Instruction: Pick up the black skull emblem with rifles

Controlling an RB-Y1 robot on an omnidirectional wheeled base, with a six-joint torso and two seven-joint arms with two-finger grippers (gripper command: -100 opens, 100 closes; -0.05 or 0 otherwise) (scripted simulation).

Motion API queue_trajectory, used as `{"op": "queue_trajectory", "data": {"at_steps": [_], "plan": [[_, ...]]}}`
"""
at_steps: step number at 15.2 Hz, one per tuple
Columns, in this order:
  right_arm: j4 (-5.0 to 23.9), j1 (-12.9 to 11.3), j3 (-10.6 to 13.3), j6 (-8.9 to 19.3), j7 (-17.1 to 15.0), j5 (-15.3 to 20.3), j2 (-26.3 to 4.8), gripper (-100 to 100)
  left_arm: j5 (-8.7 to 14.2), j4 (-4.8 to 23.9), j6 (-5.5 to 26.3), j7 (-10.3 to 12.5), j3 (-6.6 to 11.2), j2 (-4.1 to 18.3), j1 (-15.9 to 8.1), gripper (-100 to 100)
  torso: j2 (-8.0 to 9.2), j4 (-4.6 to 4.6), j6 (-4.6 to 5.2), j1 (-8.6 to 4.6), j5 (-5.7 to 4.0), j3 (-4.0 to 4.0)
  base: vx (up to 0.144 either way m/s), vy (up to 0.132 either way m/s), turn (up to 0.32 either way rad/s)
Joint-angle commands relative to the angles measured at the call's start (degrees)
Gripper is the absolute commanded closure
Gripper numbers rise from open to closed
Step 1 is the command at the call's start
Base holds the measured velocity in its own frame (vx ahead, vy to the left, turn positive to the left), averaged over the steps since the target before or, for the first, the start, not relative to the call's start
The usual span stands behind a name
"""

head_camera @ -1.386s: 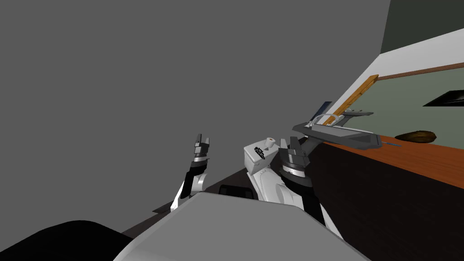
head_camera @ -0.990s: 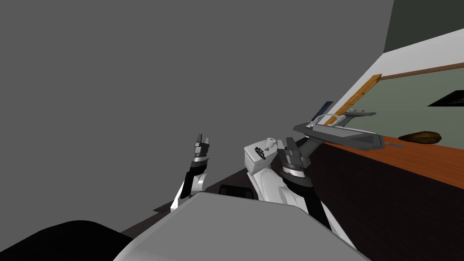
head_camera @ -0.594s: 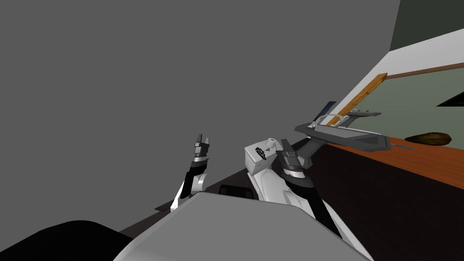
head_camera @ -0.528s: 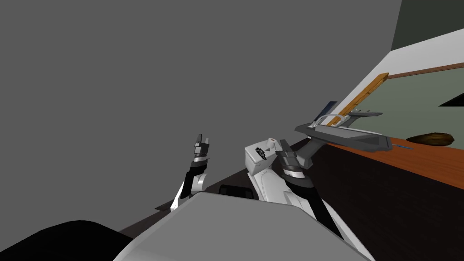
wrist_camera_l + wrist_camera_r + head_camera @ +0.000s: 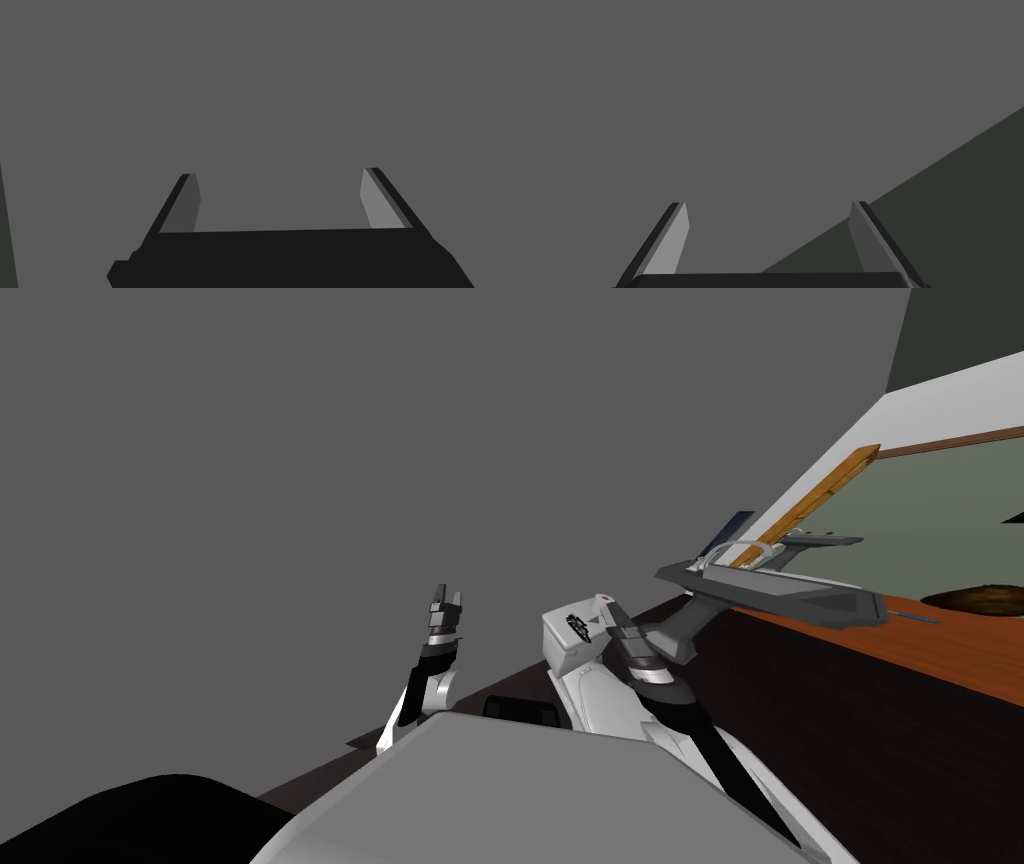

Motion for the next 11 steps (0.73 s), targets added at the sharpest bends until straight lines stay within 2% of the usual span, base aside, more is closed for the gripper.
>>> {"op": "queue_trajectory", "data": {"at_steps": [1,6,7,11], "plan": [[0.6,0.4,0.0,0.5,0.2,-0.3,-2.5,-100,0.0,0.0,0.0,0.0,0.0,0.0,0.0,0,0.0,0.0,0.0,0.0,0.0,0.0,0.005,0.006,0.038],[1.9,1.7,0.0,2.0,0.9,-1.3,-8.6,-100,0.0,0.0,0.0,0.0,0.0,0.0,0.0,0,-0.01,0.0,0.0,0.01,0.0,0.0,0.007,0.008,0.039],[1.9,1.7,0.0,2.0,0.9,-1.3,-8.7,-100,0.0,0.0,0.0,0.0,0.0,0.0,0.0,0,-0.01,0.0,0.0,0.01,0.0,-0.01,0.005,0.005,0.016],[3.3,3.0,-0.1,3.7,1.6,-2.4,-14.5,-100,0.0,0.0,0.0,0.0,0.0,0.0,0.0,0,-0.02,-0.01,-0.01,0.02,0.0,-0.01,0.008,0.011,0.051]]}}
